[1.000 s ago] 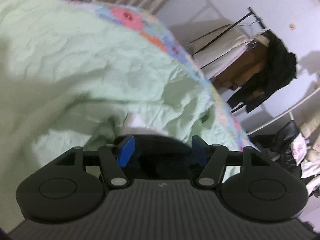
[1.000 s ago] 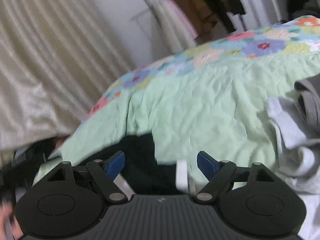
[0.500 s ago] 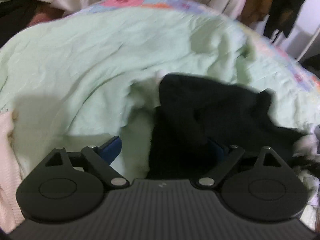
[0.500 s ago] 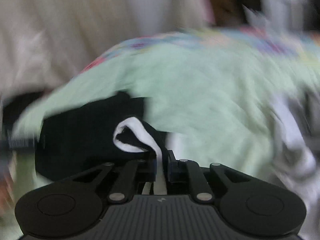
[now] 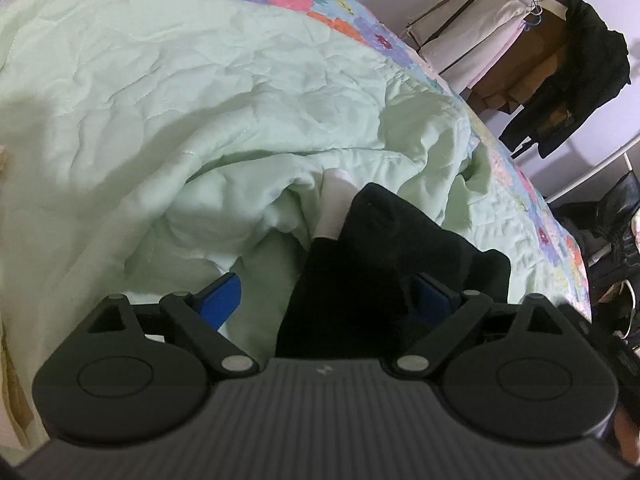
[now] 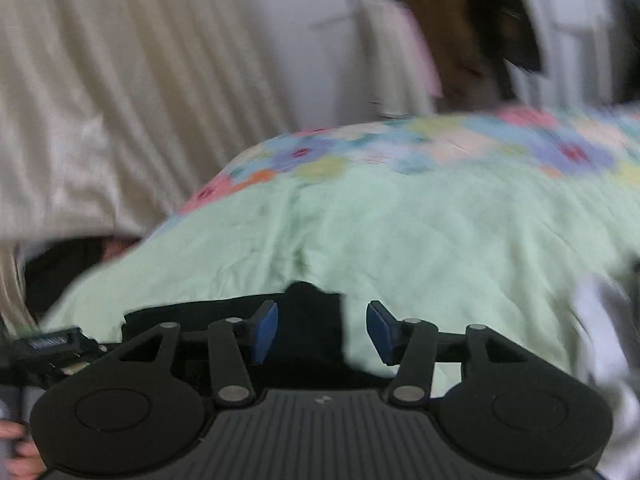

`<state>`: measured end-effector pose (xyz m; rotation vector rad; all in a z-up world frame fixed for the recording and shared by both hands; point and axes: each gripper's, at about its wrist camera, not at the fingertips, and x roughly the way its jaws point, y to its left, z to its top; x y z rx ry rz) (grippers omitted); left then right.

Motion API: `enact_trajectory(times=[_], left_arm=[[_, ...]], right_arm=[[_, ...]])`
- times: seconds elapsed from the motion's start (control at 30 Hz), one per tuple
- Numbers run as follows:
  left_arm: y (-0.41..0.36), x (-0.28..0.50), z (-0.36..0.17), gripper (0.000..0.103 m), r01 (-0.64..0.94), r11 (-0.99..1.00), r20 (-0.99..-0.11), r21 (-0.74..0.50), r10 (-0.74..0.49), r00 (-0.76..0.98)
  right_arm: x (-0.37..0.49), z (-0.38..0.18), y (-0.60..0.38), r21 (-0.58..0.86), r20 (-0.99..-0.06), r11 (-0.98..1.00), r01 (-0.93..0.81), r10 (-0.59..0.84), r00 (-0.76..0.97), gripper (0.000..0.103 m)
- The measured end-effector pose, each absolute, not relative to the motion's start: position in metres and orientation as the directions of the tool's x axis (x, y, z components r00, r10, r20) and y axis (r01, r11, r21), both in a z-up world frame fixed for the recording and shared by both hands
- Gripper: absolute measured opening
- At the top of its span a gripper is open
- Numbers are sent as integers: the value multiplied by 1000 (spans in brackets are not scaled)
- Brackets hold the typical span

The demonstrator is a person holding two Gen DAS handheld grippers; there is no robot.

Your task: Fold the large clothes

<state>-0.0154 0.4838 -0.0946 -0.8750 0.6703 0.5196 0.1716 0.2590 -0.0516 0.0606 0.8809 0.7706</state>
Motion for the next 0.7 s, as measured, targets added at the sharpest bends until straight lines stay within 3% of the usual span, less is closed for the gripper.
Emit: enact_trajectory(times=[0.03,0.1,0.13,0.2,0.3,0.43,0.5,0.57,0.7], left_arm=[[484,-13,-97,93,-652,552,-719,-519,131,683],[482,-9,-100,93,-661,567,-739,-491,131,661],[481,-7,-101,93,-669,576,-749,-470,140,647],[478,-4,-105,93,-678,597,-775,-429,143,616],[480,-3,-110,91,-690,575,-784,-440,130,608],[489,-7,-114,91,-694,539,-783,-477,97,614],[493,-10,-115,91,-691,514,-775,-507,79,627],[504,-16,-120,91,-684,455,-750,-571,49,659],[503,-23,-105,90,-657,468,-713,-591,80,697]], right_arm=[[175,-57,268,349,-680,732,-586,628,379,53],[180,-67,286,346,-695,727,-593,623,358,34],[183,-72,295,345,-703,724,-597,621,347,5],[189,-83,313,343,-717,719,-604,616,326,5],[189,-75,302,248,-718,789,-562,539,441,15],[175,-65,283,110,-708,825,-554,457,539,20],[147,-55,269,104,-675,740,-665,543,499,32],[114,-48,259,93,-662,610,-787,628,409,58],[76,-49,262,-33,-689,461,-887,633,354,61]])
